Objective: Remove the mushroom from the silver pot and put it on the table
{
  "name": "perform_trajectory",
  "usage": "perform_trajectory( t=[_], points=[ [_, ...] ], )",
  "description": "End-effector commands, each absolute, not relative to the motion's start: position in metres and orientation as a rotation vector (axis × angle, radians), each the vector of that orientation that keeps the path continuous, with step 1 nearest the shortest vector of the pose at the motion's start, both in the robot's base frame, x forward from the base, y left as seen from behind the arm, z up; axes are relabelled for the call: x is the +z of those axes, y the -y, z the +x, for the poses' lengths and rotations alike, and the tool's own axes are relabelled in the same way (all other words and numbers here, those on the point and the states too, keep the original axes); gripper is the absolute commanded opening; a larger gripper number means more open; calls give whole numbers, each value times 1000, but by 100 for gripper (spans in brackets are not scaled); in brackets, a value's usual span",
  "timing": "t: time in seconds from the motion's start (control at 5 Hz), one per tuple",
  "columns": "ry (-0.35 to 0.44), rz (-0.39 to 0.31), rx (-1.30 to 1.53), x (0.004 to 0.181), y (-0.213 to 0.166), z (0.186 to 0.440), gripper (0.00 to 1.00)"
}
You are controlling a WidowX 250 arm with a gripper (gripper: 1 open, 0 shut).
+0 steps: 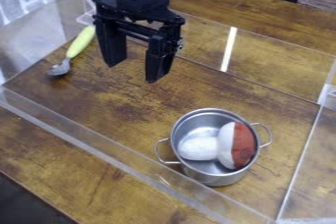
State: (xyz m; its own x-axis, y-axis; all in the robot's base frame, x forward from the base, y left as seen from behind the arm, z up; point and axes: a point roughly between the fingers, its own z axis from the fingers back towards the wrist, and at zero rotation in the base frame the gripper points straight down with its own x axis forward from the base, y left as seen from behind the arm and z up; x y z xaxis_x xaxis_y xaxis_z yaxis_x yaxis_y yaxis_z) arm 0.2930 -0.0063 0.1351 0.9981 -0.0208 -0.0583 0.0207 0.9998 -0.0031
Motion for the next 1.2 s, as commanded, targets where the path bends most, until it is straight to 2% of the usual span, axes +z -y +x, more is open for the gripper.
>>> perform_trajectory(
  t=[0.0,0.2,0.6,1.0],
  points=[
    [-84,-7,-45,127,8,289,100],
    [-60,-11,-95,121,27,291,100],
    [25,-14,-67,96,71,300,100],
    [114,-8,80,69,84,317,100]
  ],
)
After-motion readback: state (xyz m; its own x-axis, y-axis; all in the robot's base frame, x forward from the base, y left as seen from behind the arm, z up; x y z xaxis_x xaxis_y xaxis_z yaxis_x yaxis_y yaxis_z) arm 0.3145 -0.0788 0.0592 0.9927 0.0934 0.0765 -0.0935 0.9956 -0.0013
